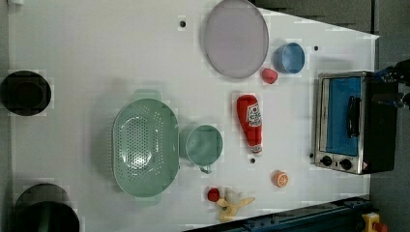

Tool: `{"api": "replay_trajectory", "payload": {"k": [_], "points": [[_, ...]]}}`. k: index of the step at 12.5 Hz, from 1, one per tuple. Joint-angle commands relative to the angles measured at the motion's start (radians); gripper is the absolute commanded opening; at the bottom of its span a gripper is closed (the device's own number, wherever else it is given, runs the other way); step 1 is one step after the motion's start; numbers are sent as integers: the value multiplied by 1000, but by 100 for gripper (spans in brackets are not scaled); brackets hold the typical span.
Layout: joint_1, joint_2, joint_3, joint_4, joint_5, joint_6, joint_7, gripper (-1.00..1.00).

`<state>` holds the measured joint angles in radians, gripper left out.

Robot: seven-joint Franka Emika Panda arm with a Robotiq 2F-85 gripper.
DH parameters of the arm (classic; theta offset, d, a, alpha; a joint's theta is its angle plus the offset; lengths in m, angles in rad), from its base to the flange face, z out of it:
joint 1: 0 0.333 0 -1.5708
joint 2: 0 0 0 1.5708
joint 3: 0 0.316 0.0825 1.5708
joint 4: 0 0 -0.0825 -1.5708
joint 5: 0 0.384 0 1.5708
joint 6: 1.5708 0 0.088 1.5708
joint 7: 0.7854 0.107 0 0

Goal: Pick Ketchup from the table and place it in strainer.

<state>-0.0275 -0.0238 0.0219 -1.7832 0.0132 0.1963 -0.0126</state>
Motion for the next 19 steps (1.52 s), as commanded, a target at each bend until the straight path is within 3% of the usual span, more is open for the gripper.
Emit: {"api": "replay_trajectory", "payload": {"k": [1, 3, 7, 19], "points": [[-101, -197, 61, -113, 12, -118, 12, 58], [-100, -191, 66, -142, 12, -97, 12, 99], [-96, -150, 97, -238, 12, 31, -131, 100], [-90, 82, 167, -565, 12, 636, -962, 100]]}}
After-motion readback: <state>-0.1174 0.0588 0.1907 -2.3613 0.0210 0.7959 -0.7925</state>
